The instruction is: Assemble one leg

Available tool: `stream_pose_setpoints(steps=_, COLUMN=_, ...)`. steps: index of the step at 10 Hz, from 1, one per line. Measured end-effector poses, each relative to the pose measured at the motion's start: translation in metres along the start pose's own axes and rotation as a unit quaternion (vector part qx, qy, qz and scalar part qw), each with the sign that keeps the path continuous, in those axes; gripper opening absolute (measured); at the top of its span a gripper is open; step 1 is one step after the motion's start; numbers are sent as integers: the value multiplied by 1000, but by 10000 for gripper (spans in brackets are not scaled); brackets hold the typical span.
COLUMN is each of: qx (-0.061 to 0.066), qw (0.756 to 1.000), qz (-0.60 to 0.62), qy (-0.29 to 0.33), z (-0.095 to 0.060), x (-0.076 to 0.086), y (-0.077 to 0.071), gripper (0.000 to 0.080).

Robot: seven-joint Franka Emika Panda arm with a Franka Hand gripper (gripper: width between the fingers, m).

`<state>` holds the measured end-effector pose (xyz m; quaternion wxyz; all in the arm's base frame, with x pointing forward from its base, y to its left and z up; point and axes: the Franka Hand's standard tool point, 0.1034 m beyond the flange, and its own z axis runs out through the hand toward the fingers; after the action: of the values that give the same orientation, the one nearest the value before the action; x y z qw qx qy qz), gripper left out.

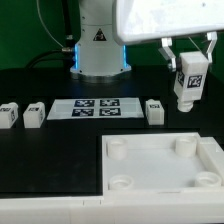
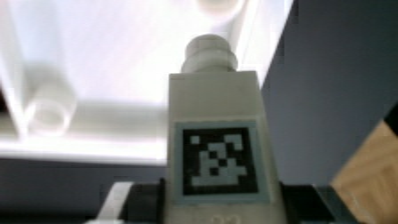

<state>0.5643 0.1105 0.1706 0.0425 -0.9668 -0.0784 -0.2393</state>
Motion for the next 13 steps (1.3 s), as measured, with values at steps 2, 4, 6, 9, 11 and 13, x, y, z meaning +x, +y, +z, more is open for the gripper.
stream_pose_setpoints(steps=2, qx=1, qw=999, qz=-1, qy=43, z=0, x=7, y=-3, gripper=294)
stream_pose_setpoints(steps=4, qx=1, qw=999, qz=0, qy=42, z=0, x=7, y=-3, gripper=294)
stream_pose_setpoints(steps=6, qx=6, qw=999, qz=-4, qy=39, z=15, x=32, y=-8, gripper=294)
stream_pose_setpoints(steps=9, qx=7, qw=999, qz=-18, qy=46, z=36, x=54, y=-4, gripper=294)
stream_pose_setpoints(steps=11, qx=7, qw=999, qz=-18, qy=46, z=36, x=54, y=-4, gripper=294)
stream_pose_setpoints(steps=13, qx=7, qw=999, qz=-19, qy=45, z=38, x=53, y=-3, gripper=294)
